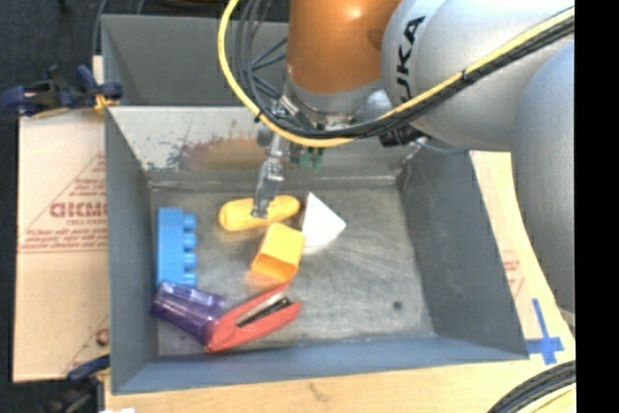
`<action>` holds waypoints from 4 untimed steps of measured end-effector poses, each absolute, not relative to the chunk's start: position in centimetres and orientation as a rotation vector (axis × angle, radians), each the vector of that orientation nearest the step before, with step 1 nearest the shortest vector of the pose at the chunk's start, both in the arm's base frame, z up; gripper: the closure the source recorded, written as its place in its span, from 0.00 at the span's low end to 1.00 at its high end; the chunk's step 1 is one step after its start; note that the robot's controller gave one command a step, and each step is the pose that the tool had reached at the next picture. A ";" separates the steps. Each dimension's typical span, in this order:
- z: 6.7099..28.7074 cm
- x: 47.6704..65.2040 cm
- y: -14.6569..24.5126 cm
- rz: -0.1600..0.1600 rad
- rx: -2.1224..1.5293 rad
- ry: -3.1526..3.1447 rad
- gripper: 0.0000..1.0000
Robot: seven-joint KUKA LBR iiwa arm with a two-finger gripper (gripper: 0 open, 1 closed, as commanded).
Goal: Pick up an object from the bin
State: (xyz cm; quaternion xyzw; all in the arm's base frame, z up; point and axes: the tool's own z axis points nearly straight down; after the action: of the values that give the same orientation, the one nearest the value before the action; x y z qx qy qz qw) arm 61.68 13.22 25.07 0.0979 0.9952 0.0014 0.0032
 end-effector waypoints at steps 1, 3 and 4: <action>24.6 61.6 13.3 0.004 0.311 3.123 0.00; 10.5 64.3 12.4 0.004 0.368 3.115 1.00; 10.5 64.3 12.4 0.005 0.368 3.115 1.00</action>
Offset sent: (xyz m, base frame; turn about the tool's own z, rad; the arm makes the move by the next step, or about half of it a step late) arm -0.0399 -0.0202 -0.0913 -0.2650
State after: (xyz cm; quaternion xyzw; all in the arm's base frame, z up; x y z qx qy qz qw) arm 64.31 12.40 10.51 0.1173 0.9931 0.0015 0.0026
